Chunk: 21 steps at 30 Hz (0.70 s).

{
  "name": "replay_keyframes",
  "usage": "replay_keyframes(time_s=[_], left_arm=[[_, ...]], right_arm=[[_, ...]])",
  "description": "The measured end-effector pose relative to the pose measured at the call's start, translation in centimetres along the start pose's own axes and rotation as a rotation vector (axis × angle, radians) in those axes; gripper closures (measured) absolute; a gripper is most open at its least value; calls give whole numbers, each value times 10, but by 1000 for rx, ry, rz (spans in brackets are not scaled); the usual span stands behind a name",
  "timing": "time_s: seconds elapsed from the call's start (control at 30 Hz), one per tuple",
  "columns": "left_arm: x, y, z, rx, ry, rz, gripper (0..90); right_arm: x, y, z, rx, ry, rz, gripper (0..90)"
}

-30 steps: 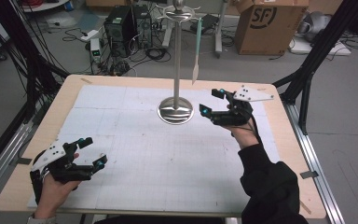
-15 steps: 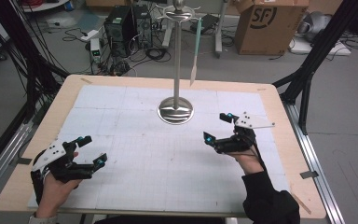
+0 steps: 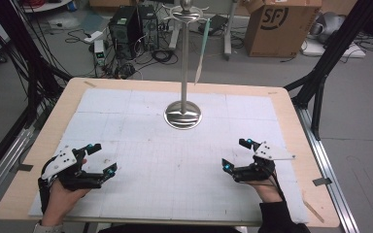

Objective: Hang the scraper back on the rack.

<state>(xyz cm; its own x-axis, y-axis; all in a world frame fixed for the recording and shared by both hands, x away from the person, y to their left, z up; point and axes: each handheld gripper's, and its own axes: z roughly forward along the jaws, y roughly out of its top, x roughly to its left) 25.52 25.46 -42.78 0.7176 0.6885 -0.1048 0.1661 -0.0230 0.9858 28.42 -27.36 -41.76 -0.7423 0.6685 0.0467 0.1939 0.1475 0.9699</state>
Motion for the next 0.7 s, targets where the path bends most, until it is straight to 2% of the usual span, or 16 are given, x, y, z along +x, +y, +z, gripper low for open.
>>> replay_keyframes(time_s=[0.1,0.17,0.23,0.37,0.47,0.53,0.7], left_arm=[[2,0,-1,-2,-3,-5,59],[3,0,-2,-9,-3,-13,59],[4,0,-3,-11,-8,-14,59],[4,-2,-1,4,-17,-19,59],[4,-1,0,-5,-40,-51,59],[5,-1,-1,-20,-40,-53,59],[5,-2,1,-6,-39,-51,59]], right_arm=[[-1,-7,-6,0,-6,0,5],[-3,-9,-9,29,-2,-9,5],[-5,-11,-13,29,-3,-9,5],[-11,-12,-23,2,-3,11,5],[-16,-10,-30,-52,-8,34,5],[-16,-9,-30,-52,-9,33,5],[-16,-9,-29,-51,0,29,5]])
